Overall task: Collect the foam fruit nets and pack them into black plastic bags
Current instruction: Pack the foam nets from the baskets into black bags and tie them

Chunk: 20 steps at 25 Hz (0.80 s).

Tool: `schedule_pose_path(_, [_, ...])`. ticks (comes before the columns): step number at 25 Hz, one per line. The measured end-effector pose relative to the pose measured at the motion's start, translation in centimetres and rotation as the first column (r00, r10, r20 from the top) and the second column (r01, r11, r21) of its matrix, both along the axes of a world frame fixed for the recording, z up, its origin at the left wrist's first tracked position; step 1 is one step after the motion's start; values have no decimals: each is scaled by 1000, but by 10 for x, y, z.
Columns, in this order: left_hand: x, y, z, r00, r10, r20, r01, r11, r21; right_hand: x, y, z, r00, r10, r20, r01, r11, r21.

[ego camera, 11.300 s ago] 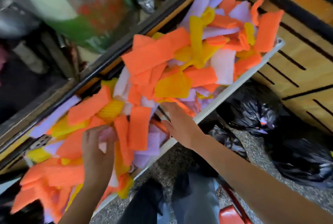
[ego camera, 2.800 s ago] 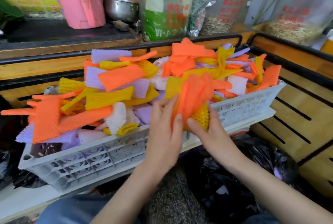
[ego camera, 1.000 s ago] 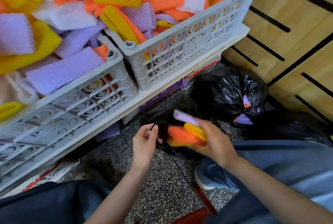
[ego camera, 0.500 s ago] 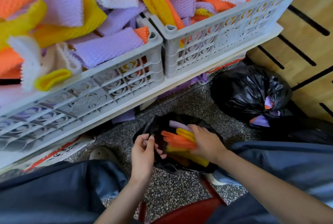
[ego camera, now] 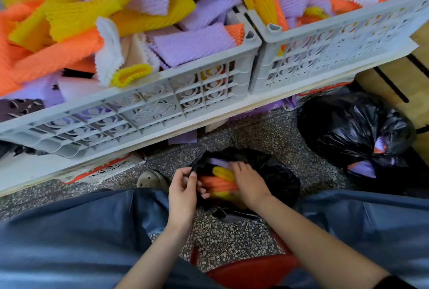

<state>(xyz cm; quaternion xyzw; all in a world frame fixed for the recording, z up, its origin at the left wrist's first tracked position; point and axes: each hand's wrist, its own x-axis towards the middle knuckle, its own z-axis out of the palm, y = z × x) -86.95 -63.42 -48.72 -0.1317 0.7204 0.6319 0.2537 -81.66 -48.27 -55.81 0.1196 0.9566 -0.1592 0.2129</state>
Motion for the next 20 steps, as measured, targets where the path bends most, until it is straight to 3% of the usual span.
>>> schedule_pose_path(3, [-2, -7, 0, 998, -61, 0, 61, 997, -43, 3, -14, -5, 976, 168, 136, -153, 982, -110])
schedule_pose_path(5, [-5, -13, -3, 991, -133, 18, 134, 985, -104, 6, -8, 6, 968, 204, 146, -188, 975, -118])
schedule_pose_path(8, [-19, -23, 5, 931, -353, -96, 320, 913, -251, -3, 16, 50, 987, 153, -58, -158, 981, -113])
schedule_pose_path(10, [-35, -28, 27, 813, -464, -353, 341, 870, -356, -17, 32, 93, 957, 92, -276, -123, 988, -97])
schedule_pose_path(13, [-67, -29, 80, 539, -412, -735, 170, 908, -384, -51, 45, 159, 840, 69, -538, -86, 996, -7])
schedule_pose_path(16, [-107, -30, 121, 304, -310, -901, -84, 933, -350, -96, 44, 199, 739, 53, -672, -82, 997, -11])
schedule_pose_path(18, [-135, -29, 133, 249, -406, -879, -185, 871, -455, -129, 43, 207, 755, 68, -652, -87, 996, 3])
schedule_pose_path(20, [-155, -29, 133, 260, -519, -815, -244, 781, -575, -155, 42, 206, 821, 85, -565, -83, 996, 30])
